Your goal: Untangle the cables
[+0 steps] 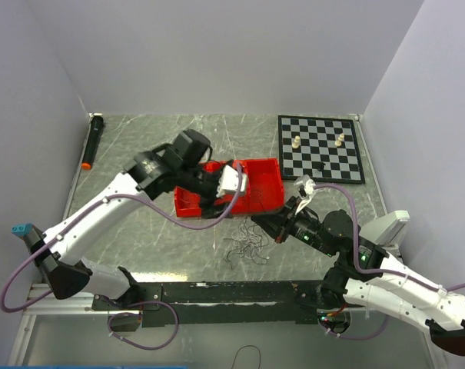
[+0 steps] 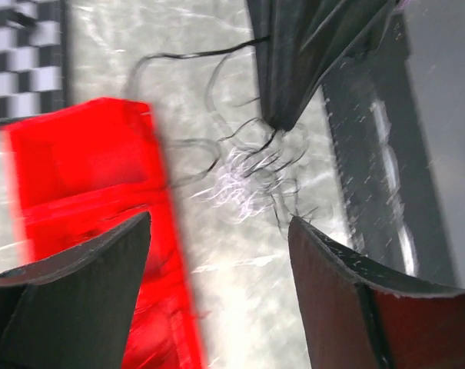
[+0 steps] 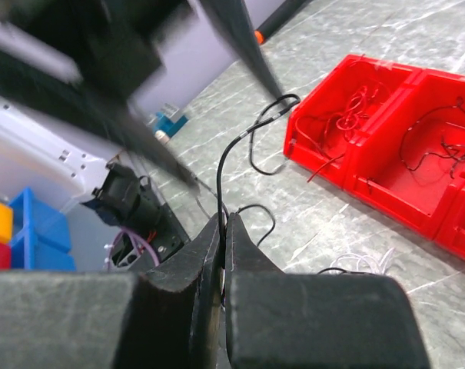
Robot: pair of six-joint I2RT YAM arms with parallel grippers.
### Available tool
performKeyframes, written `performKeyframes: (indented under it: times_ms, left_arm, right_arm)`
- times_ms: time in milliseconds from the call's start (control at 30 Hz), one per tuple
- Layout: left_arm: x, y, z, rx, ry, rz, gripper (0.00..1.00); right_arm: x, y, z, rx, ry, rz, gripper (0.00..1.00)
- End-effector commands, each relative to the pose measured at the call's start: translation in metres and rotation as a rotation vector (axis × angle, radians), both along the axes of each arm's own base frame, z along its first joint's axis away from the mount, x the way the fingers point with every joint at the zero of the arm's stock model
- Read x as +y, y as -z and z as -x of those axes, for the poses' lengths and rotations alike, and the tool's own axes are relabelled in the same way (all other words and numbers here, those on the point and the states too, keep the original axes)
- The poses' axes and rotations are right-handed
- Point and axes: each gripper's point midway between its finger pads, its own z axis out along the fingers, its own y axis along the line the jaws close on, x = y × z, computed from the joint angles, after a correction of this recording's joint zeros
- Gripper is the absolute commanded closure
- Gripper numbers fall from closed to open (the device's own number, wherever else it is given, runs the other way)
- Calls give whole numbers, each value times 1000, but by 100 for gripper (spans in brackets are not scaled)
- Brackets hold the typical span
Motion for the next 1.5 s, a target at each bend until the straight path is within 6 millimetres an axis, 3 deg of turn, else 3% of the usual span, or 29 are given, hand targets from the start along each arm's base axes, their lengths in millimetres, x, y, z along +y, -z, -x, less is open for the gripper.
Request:
performKeyframes:
  times_ms: [0, 100, 200, 333, 533, 667, 767, 867, 933, 967, 1000, 1033, 1167, 1367, 1467]
  left_arm:
    - [30, -33, 4, -127, 100, -68, 23]
    - [27, -51, -7, -152, 55, -22, 23]
    - [18, -57, -9, -167, 42, 53, 22]
    - [2, -53, 5, -62, 100, 80, 22]
    - [-22, -46, -4, -68, 102, 108, 23]
    - [-31, -42, 3, -44, 149, 90, 26]
    - [-27, -26, 15, -21, 198, 33, 32]
    - [-28, -19, 14, -24, 190, 23, 42]
    - [-31, -25, 10, -40, 173, 44, 59]
    - [-33, -28, 8, -45, 166, 51, 73]
    - [-35, -32, 5, -54, 157, 57, 96]
    - [-36, -36, 1, -57, 133, 61, 99]
    - [-37, -68, -12, -143, 70, 103, 99]
    - [-29, -159, -25, -315, -59, 294, 99]
    - [-17, -184, -20, -362, -89, 350, 99]
  right_arm:
    - [5, -11, 12, -32, -72, -17, 98]
    - [10, -9, 15, -29, -103, -12, 98]
    - [16, -11, 16, -33, -129, -13, 98]
    - [19, -17, 15, -44, -134, -15, 98]
    - [27, -20, 18, -52, -178, -10, 98]
    - [27, -20, 17, -54, -174, -5, 98]
    - [25, -23, 16, -67, -165, -10, 98]
    - [27, -26, 17, -75, -176, -10, 98]
    - [30, -31, 17, -86, -181, -26, 98]
    - [30, -30, 16, -84, -181, -24, 98]
    - [30, -30, 15, -84, -178, -27, 97]
    - [30, -29, 15, -81, -175, -27, 96]
    - [26, -23, 12, -73, -141, -29, 82]
    - [18, -11, 8, -52, -97, -22, 72]
    - [15, -7, 7, -38, -81, -22, 65]
